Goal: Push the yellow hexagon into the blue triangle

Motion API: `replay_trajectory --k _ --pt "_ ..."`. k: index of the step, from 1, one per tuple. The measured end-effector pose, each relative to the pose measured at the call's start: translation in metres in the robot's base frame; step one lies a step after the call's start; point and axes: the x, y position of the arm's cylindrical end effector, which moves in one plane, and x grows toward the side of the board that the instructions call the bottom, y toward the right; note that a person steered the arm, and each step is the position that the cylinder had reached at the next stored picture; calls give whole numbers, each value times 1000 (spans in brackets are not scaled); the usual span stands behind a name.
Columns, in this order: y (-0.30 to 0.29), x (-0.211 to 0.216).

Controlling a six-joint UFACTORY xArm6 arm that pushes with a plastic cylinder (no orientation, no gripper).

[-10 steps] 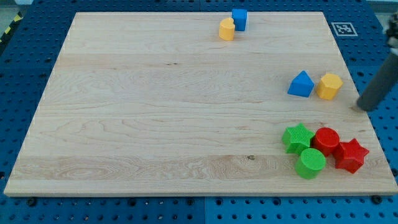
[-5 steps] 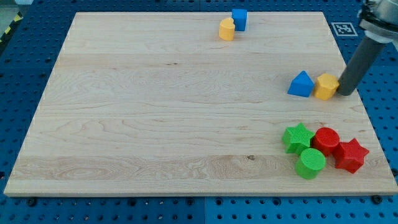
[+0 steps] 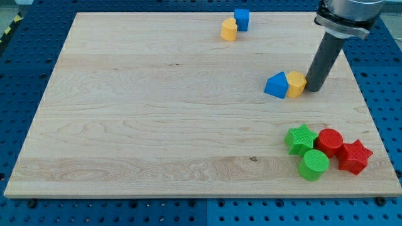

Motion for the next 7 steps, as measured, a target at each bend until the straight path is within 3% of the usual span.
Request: replay_trajectory --k 5,7 --pt "-169 0" --pt "-143 -1"
